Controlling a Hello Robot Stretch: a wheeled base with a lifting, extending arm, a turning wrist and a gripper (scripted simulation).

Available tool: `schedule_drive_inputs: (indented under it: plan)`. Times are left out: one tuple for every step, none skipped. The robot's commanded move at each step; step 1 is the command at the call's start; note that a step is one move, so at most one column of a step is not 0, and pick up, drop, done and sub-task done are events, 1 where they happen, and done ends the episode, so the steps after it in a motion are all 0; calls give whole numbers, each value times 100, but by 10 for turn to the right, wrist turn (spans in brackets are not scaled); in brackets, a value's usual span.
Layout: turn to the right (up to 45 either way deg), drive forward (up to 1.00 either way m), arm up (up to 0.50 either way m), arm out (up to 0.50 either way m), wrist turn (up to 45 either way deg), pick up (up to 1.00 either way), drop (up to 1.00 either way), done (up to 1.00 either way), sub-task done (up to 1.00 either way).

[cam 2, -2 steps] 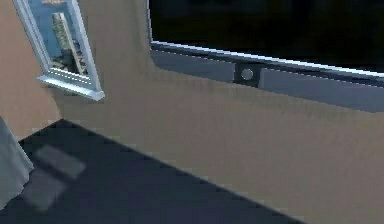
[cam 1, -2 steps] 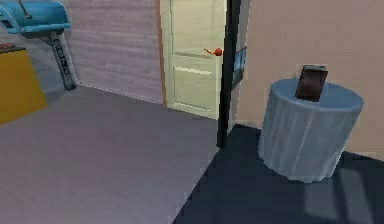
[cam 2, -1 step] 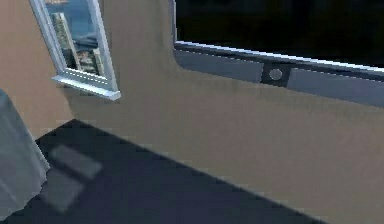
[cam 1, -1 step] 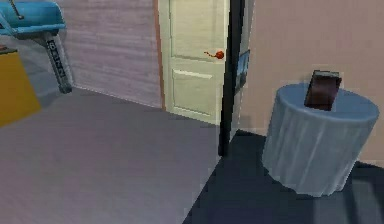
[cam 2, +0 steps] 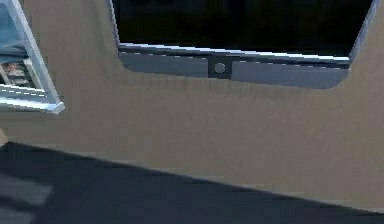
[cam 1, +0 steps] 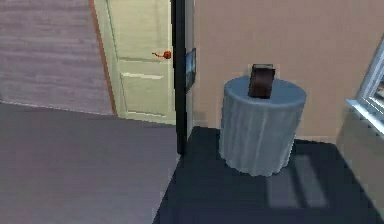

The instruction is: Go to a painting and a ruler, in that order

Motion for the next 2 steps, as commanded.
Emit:
schedule_drive_inputs:
  plan:
    - [0, 100, 0, 0, 0, 0, 0, 0, 0]
    - [90, 0, 0, 0, 0, 0, 0, 0, 0]
